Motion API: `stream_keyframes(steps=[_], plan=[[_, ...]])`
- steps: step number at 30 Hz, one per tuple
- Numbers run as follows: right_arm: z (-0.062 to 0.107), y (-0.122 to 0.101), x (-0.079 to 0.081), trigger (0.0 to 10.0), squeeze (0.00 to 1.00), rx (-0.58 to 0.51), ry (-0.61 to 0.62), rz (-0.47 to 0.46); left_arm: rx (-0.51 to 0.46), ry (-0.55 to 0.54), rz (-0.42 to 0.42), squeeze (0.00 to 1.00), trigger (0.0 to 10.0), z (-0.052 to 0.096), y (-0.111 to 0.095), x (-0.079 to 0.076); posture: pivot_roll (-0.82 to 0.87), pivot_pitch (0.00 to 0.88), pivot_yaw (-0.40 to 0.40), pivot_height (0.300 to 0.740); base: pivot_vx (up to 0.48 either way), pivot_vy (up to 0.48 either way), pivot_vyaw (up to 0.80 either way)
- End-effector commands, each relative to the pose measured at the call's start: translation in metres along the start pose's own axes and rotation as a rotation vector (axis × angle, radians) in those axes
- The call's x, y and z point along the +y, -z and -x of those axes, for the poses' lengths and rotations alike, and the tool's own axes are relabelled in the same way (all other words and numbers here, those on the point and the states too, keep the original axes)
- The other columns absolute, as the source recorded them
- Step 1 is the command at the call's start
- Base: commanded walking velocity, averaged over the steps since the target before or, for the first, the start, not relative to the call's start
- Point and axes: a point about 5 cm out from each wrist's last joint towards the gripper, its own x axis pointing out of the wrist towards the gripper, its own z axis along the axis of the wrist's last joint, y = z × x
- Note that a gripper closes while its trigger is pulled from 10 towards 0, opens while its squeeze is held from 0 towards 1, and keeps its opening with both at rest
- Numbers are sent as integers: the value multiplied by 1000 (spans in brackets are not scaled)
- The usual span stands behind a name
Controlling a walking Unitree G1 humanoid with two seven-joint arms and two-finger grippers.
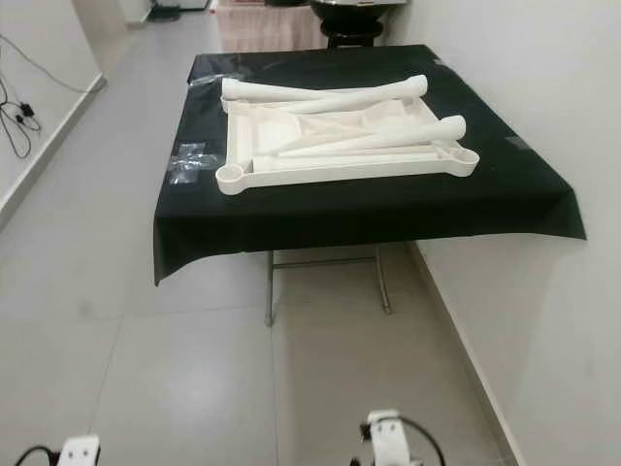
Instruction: Building children table
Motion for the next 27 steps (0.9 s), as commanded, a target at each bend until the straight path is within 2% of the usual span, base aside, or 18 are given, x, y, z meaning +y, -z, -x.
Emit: stream_keyframes(steps=[1,2,3,4,5,6,9,10,11,12,14,16,18,20,21,23,25,27], plan=[[-1,-22,-1,10000,0,-103,23,60,-149,0,-24,0,10000,-1,-37,6,-36,92,41,740,0,0,0],[-2,-37,-5,10000,0,-159,70,201,-246,18,-41,0,10000,0,-61,4,-35,78,40,740,0,0,0],[-2,-37,-5,10000,0,-159,70,201,-246,18,-41,0,10000,0,-61,4,-35,78,40,740,0,0,0],[-1,-46,-6,10000,0,-196,102,299,-307,29,-52,0,10000,1,-76,3,-35,78,40,740,0,0,0],[0,-66,-16,10000,0,-260,143,257,-413,67,-77,0,10000,5,-100,-4,-36,57,45,740,0,0,0],[0,-66,-16,10000,0,-260,143,257,-413,67,-77,0,10000,5,-100,-4,-36,57,45,740,0,0,0],[9,-124,-28,10000,0,-477,125,26,-693,161,-138,0,10000,24,-158,-29,-47,16,66,740,0,0,0],[9,-124,-28,10000,0,-477,125,26,-693,161,-138,0,10000,24,-158,-29,-47,16,66,740,0,0,0],[14,-144,-25,10000,0,-560,100,3,-762,178,-157,0,10000,31,-170,-38,-53,5,73,740,0,0,0],[14,-144,-25,10000,0,-560,100,3,-762,178,-157,0,10000,31,-170,-38,-53,5,73,740,0,0,0],[22,-167,-17,10000,0,-671,72,19,-827,236,-177,0,10000,41,-178,-52,-62,0,77,740,0,0,0],[38,-199,3,10000,0,-838,24,51,-925,373,-205,0,10000,61,-183,-78,-82,1,82,740,0,0,0],[38,-199,3,10000,0,-838,24,51,-925,373,-205,0,10000,61,-183,-78,-82,1,82,740,0,0,0],[50,-213,28,10000,0,-936,-62,39,-942,506,-180,0,10000,73,-173,-101,-77,0,65,740,0,0,0],[50,-213,28,10000,0,-936,-62,39,-942,506,-180,0,10000,73,-173,-101,-77,0,65,740,0,0,0],[60,-217,46,10000,0,-987,-157,35,-945,562,-177,0,10000,80,-161,-114,-68,0,50,740,0,0,0],[63,-218,51,10000,0,-1002,-189,45,-945,566,-179,0,10000,81,-157,-117,-68,0,50,740,0,0,0],[67,-213,59,10000,0,-1014,-252,42,-950,497,-108,0,10000,82,-158,-111,-77,0,43,740,0,0,0]])
